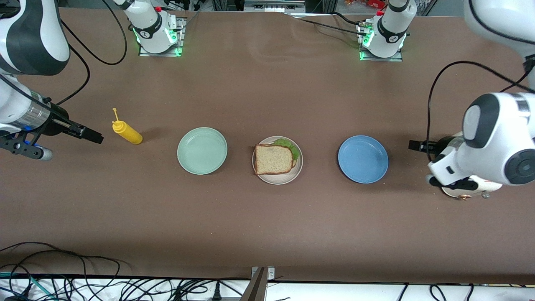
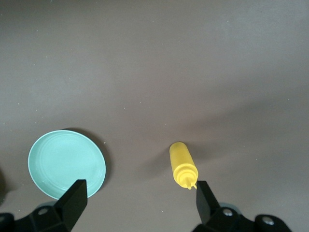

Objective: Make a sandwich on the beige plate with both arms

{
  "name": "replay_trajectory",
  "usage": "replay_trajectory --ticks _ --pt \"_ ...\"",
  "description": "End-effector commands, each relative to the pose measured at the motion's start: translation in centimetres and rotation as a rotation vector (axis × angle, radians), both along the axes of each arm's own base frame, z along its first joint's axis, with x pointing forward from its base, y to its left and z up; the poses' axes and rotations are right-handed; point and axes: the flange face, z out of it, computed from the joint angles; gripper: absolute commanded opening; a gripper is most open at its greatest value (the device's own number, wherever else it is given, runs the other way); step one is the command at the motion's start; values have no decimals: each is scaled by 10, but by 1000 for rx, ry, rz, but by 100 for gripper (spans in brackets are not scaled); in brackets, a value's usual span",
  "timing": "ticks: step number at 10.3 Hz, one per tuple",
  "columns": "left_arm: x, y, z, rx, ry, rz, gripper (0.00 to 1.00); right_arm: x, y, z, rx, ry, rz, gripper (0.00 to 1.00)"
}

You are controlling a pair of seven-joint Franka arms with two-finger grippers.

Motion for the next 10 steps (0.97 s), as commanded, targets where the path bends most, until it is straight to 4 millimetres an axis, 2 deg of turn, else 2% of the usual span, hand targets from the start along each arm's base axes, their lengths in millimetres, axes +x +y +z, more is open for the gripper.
replay_trajectory --ticks 1,4,7,9,10 --pt "-34 17 22 41 -1 54 100 -7 -8 9 -14 -20 3 100" --pt "-67 19 43 75 -26 110 100 -9 -12 13 -5 -21 -12 100" --pt "-104 12 41 47 -94 86 100 -9 -8 20 11 -32 -22 100" --pt "-103 4 49 58 -106 63 100 -9 -7 21 11 -29 -20 100" --pt "-100 14 61 93 -129 43 100 -9 -7 21 11 -31 -22 100"
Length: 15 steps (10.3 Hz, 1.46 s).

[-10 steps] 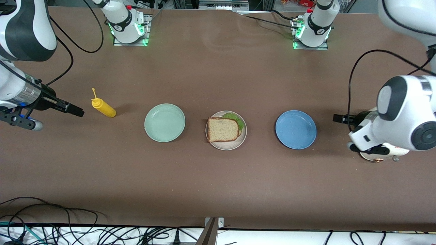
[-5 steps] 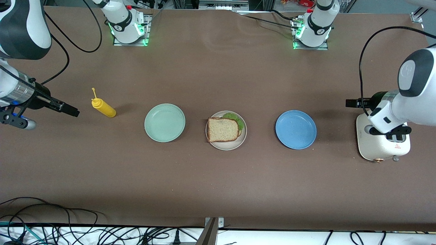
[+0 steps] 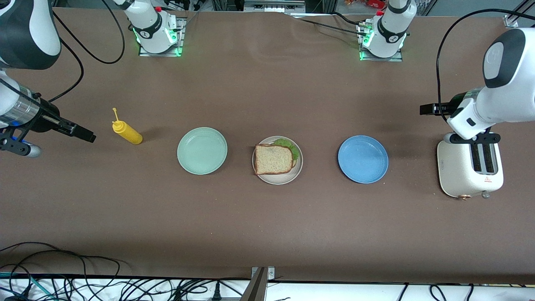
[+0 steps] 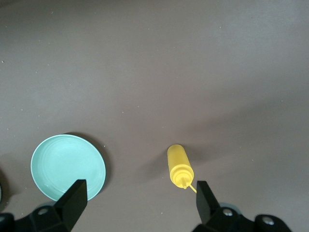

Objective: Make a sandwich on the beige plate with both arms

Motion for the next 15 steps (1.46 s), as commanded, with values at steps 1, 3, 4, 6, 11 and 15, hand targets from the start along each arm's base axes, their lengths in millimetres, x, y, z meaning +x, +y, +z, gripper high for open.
replay_trajectory --ticks 1,3,4,6,11,15 --pt "-1 10 23 72 -47 -45 100 -5 0 7 12 -9 -7 100" --pt "17 24 59 76 -91 -8 100 -5 0 7 12 -11 -6 100" --pt "24 22 68 74 -58 -6 100 -5 -1 7 12 -11 -7 100" --pt "30 21 82 -9 -42 -9 100 -5 0 7 13 -12 -6 100" --pt "35 21 115 -67 -113 -109 100 -4 -1 7 16 -14 -8 100" --pt "38 19 128 -110 -153 -103 100 -4 -1 7 17 -14 -2 100"
